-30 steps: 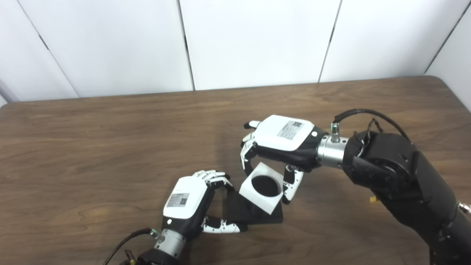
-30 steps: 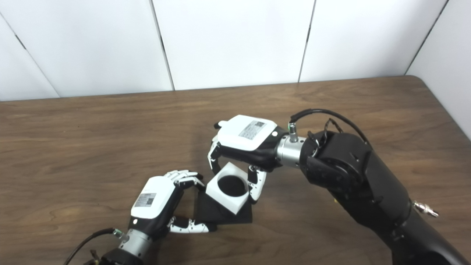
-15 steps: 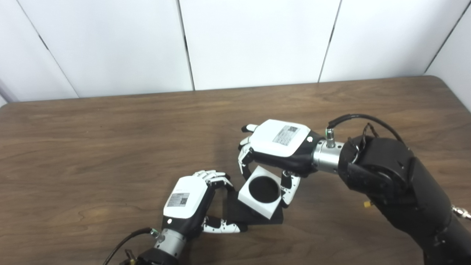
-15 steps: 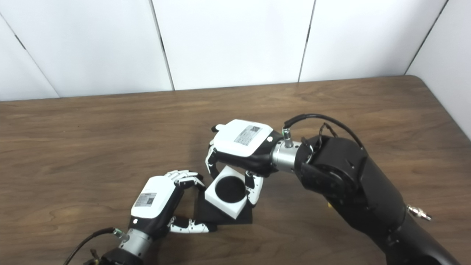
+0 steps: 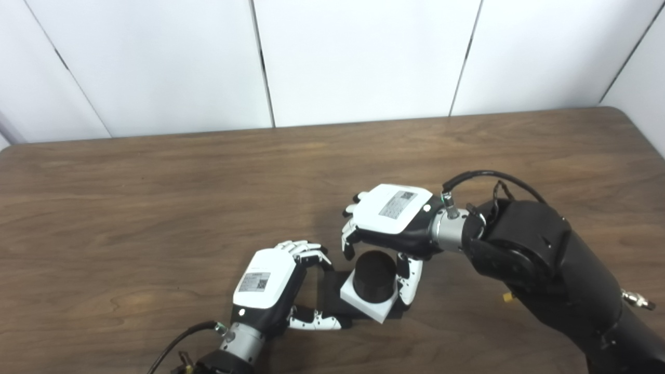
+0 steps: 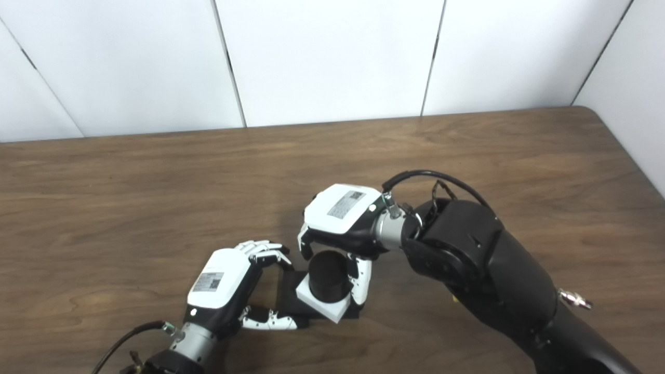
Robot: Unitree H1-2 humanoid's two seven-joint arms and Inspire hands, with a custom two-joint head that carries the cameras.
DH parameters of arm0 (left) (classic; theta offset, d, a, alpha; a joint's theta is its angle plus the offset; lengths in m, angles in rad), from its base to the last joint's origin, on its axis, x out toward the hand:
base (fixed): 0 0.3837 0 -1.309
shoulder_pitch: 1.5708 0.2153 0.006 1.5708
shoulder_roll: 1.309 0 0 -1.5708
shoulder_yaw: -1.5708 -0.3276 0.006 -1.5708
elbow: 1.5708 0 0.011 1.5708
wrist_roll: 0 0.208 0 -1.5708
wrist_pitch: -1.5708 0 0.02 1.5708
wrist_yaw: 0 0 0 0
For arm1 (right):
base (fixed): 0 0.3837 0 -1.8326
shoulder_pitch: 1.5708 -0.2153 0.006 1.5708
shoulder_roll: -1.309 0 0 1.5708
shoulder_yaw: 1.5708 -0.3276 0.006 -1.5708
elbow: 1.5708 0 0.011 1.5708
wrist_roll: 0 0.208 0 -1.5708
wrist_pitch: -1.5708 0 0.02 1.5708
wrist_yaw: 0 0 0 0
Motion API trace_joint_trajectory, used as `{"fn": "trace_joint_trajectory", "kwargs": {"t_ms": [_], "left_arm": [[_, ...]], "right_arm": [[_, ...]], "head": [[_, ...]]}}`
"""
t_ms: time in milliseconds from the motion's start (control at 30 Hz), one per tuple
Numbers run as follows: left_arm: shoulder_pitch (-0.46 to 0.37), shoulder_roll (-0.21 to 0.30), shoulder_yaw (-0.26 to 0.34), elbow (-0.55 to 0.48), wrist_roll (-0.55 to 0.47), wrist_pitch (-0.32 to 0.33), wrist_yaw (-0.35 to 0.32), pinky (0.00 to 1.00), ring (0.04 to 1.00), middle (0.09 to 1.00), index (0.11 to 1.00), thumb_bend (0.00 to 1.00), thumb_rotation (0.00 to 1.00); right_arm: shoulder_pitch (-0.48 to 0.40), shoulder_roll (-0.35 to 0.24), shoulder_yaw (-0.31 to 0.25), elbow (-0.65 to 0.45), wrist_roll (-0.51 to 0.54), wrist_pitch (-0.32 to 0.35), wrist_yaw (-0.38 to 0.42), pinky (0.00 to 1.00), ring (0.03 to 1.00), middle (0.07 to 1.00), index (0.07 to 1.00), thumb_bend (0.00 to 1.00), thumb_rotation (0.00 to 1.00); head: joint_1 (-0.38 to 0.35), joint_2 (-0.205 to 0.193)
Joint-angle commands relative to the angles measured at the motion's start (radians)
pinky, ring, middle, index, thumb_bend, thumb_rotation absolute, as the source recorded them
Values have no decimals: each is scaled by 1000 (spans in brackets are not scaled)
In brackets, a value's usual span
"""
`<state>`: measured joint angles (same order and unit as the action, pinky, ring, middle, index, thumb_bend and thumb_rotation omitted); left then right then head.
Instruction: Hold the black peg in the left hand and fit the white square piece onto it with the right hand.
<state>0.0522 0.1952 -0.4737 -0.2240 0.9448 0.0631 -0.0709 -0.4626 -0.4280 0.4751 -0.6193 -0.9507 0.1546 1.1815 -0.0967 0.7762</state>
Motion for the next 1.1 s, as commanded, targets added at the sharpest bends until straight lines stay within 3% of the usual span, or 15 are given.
{"fn": "trace_joint_trajectory", "kwargs": {"t_ms": [0,300,400,500,600,700,933,1000,1067], "left_arm": [[11,19,-10,16,32,14,-47,833,820,774,490,515,48],[10,17,-13,6,52,36,-76,833,815,781,496,515,63],[11,14,-11,4,76,49,-85,840,816,809,761,799,366],[14,8,-3,-1,92,62,-100,859,837,848,859,927,522],[22,6,11,-6,71,64,-118,888,868,890,938,993,604],[30,17,24,-3,30,45,-128,924,911,942,994,1000,626],[32,46,63,-42,-36,48,-177,952,964,989,1000,1000,634],[38,41,99,-86,-95,68,-200,973,982,994,1000,1000,619],[48,29,178,-179,-208,136,-246,955,975,980,1000,1000,593]], "right_arm": [[-36,-9,-20,-7,10,38,75,1000,970,853,736,960,307],[-52,-13,-62,-9,61,67,51,1000,980,879,743,1000,401],[-53,-11,-84,-19,81,85,44,1000,984,873,739,1000,400],[-54,-12,-97,-24,86,100,48,1000,987,872,742,1000,403],[-48,-18,-111,-23,94,108,37,1000,992,874,747,1000,402],[-31,-20,-127,-18,89,114,12,1000,994,873,747,1000,402],[12,-44,-169,44,76,107,-45,1000,997,881,745,982,385],[21,-57,-193,60,93,109,-61,1000,995,882,745,959,368],[36,-72,-242,87,129,135,-77,1000,998,888,760,927,383]], "head": [[-1,1],[0,3],[5,0],[11,0],[26,-1],[37,-4],[36,-14],[38,-16],[45,-19]]}}
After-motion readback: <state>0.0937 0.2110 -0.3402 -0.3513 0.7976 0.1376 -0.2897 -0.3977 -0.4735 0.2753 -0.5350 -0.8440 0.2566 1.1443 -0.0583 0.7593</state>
